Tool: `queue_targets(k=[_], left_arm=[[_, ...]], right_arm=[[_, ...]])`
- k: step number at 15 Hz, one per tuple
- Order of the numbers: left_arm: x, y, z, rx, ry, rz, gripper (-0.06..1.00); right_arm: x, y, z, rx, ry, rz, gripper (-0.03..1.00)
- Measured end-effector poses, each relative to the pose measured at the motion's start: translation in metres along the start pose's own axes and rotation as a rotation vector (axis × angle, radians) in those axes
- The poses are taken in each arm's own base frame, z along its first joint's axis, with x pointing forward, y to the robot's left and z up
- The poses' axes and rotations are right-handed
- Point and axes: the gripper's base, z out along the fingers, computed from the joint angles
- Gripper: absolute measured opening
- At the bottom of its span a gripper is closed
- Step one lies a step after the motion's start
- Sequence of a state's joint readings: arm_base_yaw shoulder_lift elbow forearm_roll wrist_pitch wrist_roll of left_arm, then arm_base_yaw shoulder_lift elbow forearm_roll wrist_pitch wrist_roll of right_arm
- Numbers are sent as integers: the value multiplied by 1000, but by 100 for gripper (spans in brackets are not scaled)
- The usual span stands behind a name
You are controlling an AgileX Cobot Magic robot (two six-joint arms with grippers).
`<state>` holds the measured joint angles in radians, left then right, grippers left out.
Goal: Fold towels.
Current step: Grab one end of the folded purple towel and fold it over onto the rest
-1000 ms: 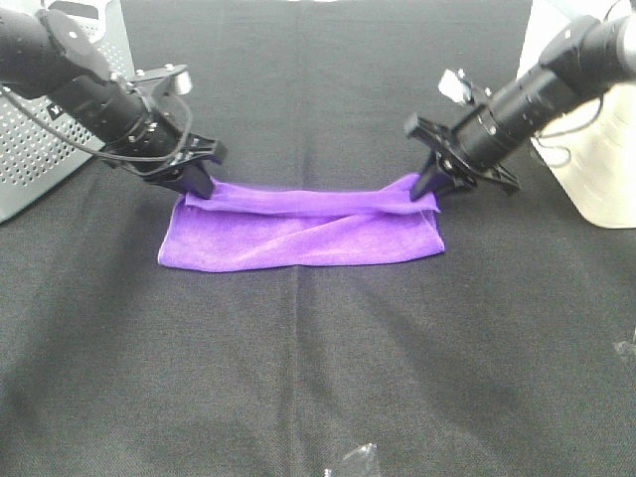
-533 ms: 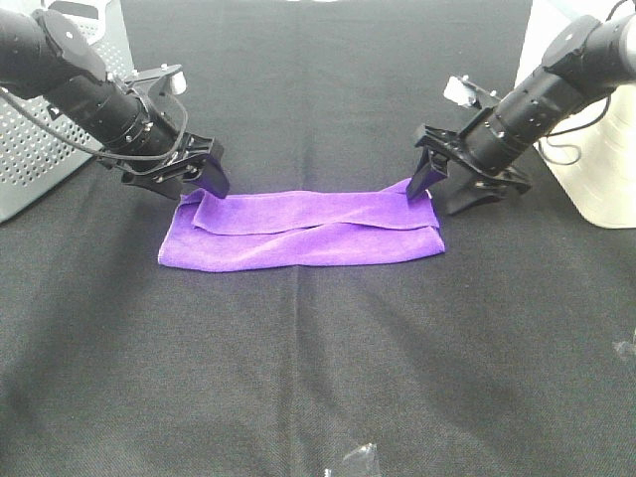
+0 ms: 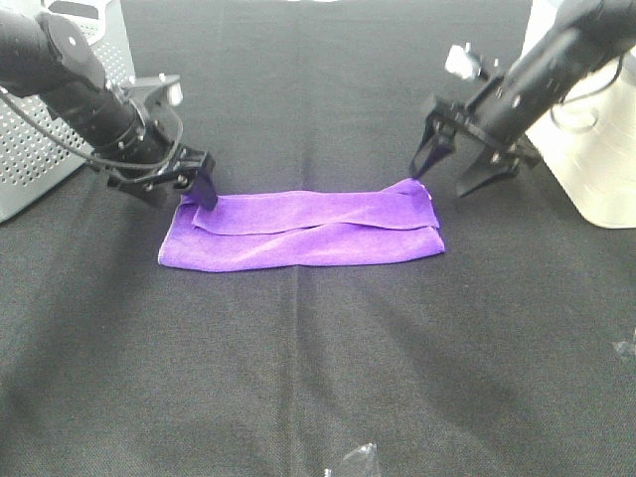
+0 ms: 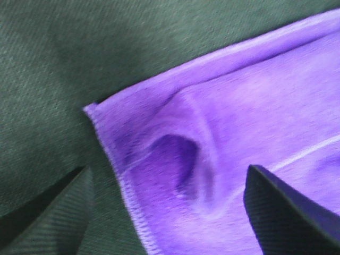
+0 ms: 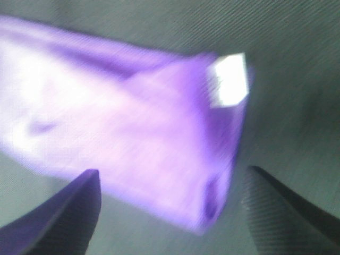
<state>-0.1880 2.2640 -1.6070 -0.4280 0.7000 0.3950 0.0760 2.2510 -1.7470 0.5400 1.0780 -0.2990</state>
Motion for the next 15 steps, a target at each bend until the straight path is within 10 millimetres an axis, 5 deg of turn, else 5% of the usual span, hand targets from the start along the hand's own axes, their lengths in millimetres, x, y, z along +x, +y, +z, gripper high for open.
queue_targets(k=[4, 8, 10, 13, 15], left_arm=[[7, 2, 8, 2, 57, -6, 72], [-6, -8, -28, 19, 83, 36, 73], [-6, -8, -39, 17, 101, 46, 83], [-1, 1, -42, 17, 139, 20, 90], [8, 19, -49, 45, 207, -58, 91]], right_arm=[[7, 21, -40, -7, 8, -26, 71], [13, 38, -76, 16, -33, -50, 71], [17, 41, -91, 61, -53, -43, 73], [21, 41, -107, 142, -76, -19, 73], [36, 52, -140, 212, -135, -41, 73]])
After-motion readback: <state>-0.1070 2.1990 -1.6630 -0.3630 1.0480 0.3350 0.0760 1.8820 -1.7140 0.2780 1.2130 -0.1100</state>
